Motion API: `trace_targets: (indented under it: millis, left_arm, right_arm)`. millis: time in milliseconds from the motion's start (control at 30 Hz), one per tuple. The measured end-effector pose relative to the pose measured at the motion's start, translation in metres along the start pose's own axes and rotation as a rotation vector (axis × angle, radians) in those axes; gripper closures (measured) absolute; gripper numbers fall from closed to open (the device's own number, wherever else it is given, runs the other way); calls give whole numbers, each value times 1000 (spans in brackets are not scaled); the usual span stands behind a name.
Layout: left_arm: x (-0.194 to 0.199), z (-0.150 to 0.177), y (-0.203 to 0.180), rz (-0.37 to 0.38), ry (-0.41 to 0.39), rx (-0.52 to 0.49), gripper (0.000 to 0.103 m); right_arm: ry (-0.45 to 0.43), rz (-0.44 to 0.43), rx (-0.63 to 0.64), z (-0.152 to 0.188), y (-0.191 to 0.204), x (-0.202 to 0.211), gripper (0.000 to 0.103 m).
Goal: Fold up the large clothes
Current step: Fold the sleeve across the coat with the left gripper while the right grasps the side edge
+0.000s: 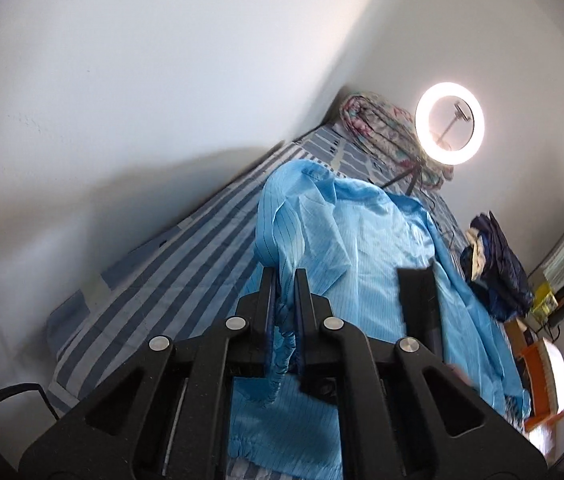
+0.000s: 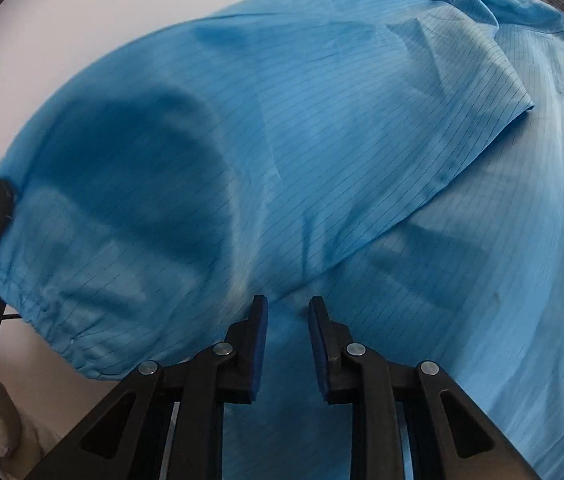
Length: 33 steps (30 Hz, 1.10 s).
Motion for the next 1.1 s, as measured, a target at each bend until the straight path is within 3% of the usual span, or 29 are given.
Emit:
trace_targets:
  millis: [167,333,500,600,667,733,800,1033,1100]
  left_arm:
    - [0,17,-14,17,34,-63,97]
    - [-1,29,-31,30,48,-113,97]
    - [0,45,-54,53,72,-188,97]
    - [1,60,-68,68,95,-255,97]
    - [1,71,-78,83,114,-300,97]
    - [1,79,-86,95,125,-334,97]
    - [2,84,-94,109,133,-363,97]
    - [9,95,-101,158,162,-373,97]
    - [17,97,-100,183,173,-359,89]
  right_arm:
    - [-99,35,-8,-18,-17,64,63]
    - [-177,-4,-35,-55,-5,103,44]
    - [-170,-2,-55,-101,10,94,43]
    - [-148,2,-78,-111,12,85,43]
    - [-120,39,-84,-110,11,81,49]
    - [-84,74,-77,-103,7,73,82]
    - [-82,89,-84,-93,1,74,100]
    - [-152,50,-167,-62,-36,113,103]
    - [-169,38,-197,-51,-47,123,103]
Point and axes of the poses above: each gripper's, at about its wrist camera, not at the fingertips, and x roughly against the way its jaws point, y to its left, z to its underside, the point moved 9 cm from there along -x, roughly the way its jaws point, and after that the axes turned 3 degrees about -x, right-handed, at the moved point
